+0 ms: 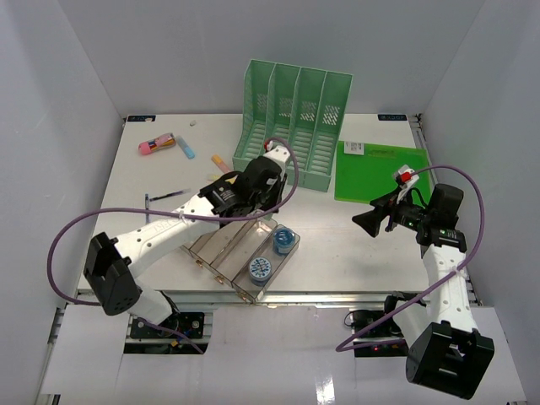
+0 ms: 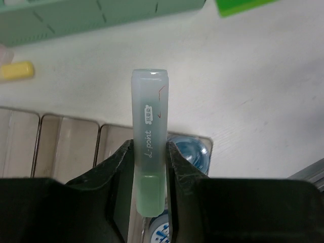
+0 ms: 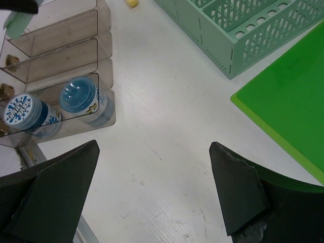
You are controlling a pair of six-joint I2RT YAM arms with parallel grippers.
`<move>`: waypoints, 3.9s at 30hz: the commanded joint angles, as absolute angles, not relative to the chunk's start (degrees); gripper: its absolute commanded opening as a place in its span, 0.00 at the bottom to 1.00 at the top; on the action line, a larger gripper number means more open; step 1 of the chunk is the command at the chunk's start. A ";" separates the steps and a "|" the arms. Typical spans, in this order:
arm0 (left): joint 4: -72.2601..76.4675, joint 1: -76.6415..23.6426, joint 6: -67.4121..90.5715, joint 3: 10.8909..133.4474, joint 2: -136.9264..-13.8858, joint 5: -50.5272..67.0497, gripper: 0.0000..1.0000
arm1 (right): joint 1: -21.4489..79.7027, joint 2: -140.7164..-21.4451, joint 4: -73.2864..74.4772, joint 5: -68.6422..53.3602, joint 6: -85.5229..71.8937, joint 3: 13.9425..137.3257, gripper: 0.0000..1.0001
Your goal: Organize the desk
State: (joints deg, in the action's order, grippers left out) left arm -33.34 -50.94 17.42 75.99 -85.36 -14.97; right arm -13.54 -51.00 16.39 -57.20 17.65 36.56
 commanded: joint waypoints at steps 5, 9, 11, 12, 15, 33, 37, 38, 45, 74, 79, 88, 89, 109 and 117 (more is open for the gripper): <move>-33.38 -50.71 14.18 58.05 -74.46 -10.72 0.03 | -13.97 -52.44 16.86 -58.54 19.41 36.83 0.96; -30.99 -50.63 13.15 54.33 -74.16 -12.59 0.03 | -14.01 -53.00 17.08 -58.33 19.89 36.83 0.96; -30.43 -50.62 12.53 53.15 -74.60 -13.51 0.04 | -13.98 -53.17 17.22 -58.27 20.03 36.75 0.96; -30.10 -50.55 12.32 52.85 -75.24 -13.69 0.05 | -13.97 -53.33 17.23 -58.19 20.04 36.66 0.96; -29.41 -50.54 12.30 52.37 -76.34 -13.71 0.25 | -13.97 -53.55 17.34 -58.18 20.33 36.65 0.96; -27.45 -50.42 17.20 51.97 -56.92 -27.31 0.86 | 16.23 -70.32 26.02 -40.58 26.80 60.29 0.99; -22.78 -50.36 18.20 46.69 -41.32 -31.40 0.86 | 28.00 -86.56 29.23 -31.32 23.07 80.83 0.88; -21.65 -50.36 18.08 45.15 -38.55 -32.03 0.87 | 30.03 -91.16 29.90 -29.06 22.69 84.44 0.86; -19.88 -50.27 15.08 36.95 -23.46 -37.65 0.88 | 43.54 -120.88 32.12 -16.38 17.41 119.05 0.83; -20.13 -50.19 13.49 35.77 -22.68 -40.56 0.88 | 45.19 -137.17 10.62 -20.15 30.36 126.22 0.77; -20.25 -50.19 13.45 35.80 -22.53 -40.37 0.88 | 43.40 -136.46 11.33 -25.86 34.29 123.49 0.62; -20.22 -50.11 13.36 35.85 -22.75 -39.99 0.88 | 41.30 -137.07 12.12 -27.16 37.20 121.53 0.55; -20.22 -50.16 13.36 35.80 -22.70 -39.99 0.88 | 41.25 -137.33 12.07 -27.16 37.30 121.43 0.54; -20.17 -50.14 13.23 35.77 -22.68 -39.77 0.88 | 41.62 -142.96 12.79 -26.58 38.90 122.43 0.61; -20.04 -50.10 13.14 35.77 -22.94 -39.73 0.88 | 41.80 -144.64 12.79 -25.37 40.14 122.73 0.62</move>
State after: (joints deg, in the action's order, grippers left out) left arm -20.10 -50.37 13.64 35.44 -22.41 -40.05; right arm 42.11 -143.12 13.44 -26.71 38.57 121.27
